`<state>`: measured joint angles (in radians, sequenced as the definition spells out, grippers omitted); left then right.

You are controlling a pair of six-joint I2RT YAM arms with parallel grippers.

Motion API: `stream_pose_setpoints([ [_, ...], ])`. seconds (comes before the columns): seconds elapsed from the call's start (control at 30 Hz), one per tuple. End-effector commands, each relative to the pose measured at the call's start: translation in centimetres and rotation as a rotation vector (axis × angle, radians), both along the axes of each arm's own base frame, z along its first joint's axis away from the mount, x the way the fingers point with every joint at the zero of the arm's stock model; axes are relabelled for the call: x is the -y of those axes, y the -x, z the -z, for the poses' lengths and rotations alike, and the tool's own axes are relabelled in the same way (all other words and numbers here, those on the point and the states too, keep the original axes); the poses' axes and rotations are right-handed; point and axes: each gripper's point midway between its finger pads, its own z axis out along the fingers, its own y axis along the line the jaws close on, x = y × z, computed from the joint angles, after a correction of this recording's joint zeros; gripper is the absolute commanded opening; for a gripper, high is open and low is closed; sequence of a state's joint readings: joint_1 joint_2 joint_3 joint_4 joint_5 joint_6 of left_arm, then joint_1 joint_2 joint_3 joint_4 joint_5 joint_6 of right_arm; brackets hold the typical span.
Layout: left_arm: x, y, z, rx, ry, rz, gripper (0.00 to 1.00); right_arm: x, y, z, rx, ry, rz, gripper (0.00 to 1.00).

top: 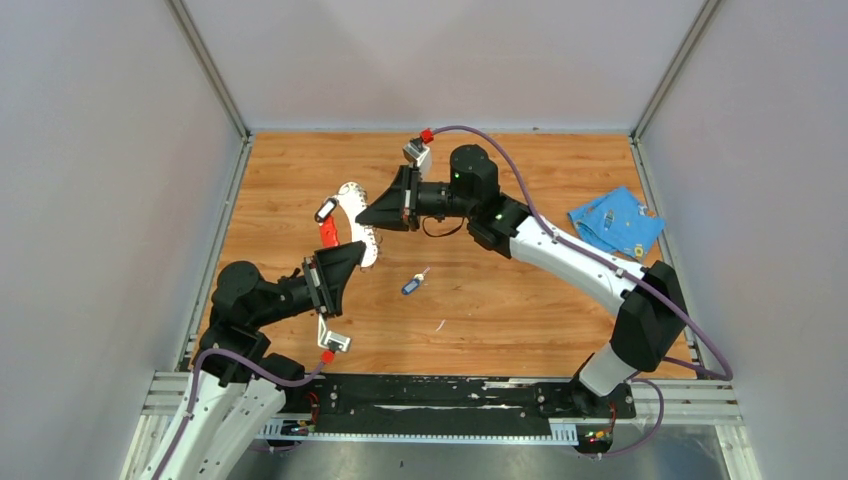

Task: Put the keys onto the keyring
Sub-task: Adjust the keyring.

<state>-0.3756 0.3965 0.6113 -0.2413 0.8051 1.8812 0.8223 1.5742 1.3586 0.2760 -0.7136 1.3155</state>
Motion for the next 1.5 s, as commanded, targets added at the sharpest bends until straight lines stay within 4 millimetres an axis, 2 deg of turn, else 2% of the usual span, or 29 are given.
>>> stream_pose_setpoints([
  [0.0, 0.4, 1.4, -1.5, 0.019, 0.013, 0.061, 0.38, 0.0, 1.5, -1.2, 0.018, -0.036, -0.042, 0.0],
  [0.03, 0.4, 1.5, -1.5, 0.008, 0.011, 0.064, 0.42, 0.0, 1.5, -1.3, 0.016, -0.042, -0.043, 0.0],
  [0.1, 0.3, 2.0, -1.1, -0.013, 0.002, 0.071, 0.64, 0.1, 1.3, -1.9, 0.02, -0.056, -0.035, 0.0],
  [0.23, 0.2, 3.3, -1.0, -0.006, 0.018, 0.094, 0.77, 0.2, 1.4, -2.8, 0.03, -0.073, -0.038, 0.0],
  [0.33, 0.0, 3.5, -0.8, 0.002, 0.022, 0.087, 0.78, 0.2, 1.7, -2.8, 0.027, -0.071, -0.051, 0.0],
  [0.53, -0.2, 2.6, -1.2, -0.006, 0.04, 0.053, 0.77, 0.2, 2.5, -2.1, 0.004, -0.062, -0.067, 0.0],
  [0.6, 0.0, 2.5, -1.0, -0.009, 0.029, 0.062, 0.73, 0.0, 2.7, -2.2, 0.005, -0.065, -0.076, 0.0],
  [0.7, 0.3, 2.4, -0.9, -0.014, 0.022, 0.079, 0.59, -0.2, 3.1, -2.0, 0.0, -0.061, -0.084, 0.0],
  [0.93, 0.5, 1.9, -1.7, -0.076, 0.067, 0.083, 0.01, -0.4, 3.8, -1.0, -0.011, -0.038, -0.109, 0.0],
  [1.1, 0.3, 2.5, -2.4, -0.318, 0.132, 0.089, 0.0, 0.2, 3.8, -0.1, 0.056, 0.021, -0.108, 0.0],
  [1.13, 0.3, 2.9, -2.8, -0.377, 0.136, 0.093, 0.0, 0.5, 3.8, 0.0, 0.087, 0.038, -0.107, 0.03],
  [1.2, 0.3, 3.4, -3.0, -0.556, 0.175, 0.093, 0.0, 1.1, 3.3, -0.1, 0.191, 0.078, -0.103, 0.22],
  [1.23, 0.4, 3.4, -3.3, -0.666, 0.217, 0.087, 0.0, 1.6, 3.2, 0.2, 0.23, 0.121, -0.103, 0.28],
  [1.33, 0.6, 3.9, -3.2, -0.928, 0.292, 0.074, 0.0, 2.9, 2.7, -0.9, 0.425, 0.165, -0.08, 0.39],
  [1.4, 0.6, 4.2, -3.2, -1.059, 0.346, 0.066, 0.0, 4.2, 2.1, -1.3, 0.598, 0.211, -0.048, 0.56],
  [1.47, 0.7, 4.3, -3.3, -1.173, 0.406, 0.059, 0.0, 5.8, 1.6, -2.3, 0.759, 0.247, 0.01, 0.68],
])
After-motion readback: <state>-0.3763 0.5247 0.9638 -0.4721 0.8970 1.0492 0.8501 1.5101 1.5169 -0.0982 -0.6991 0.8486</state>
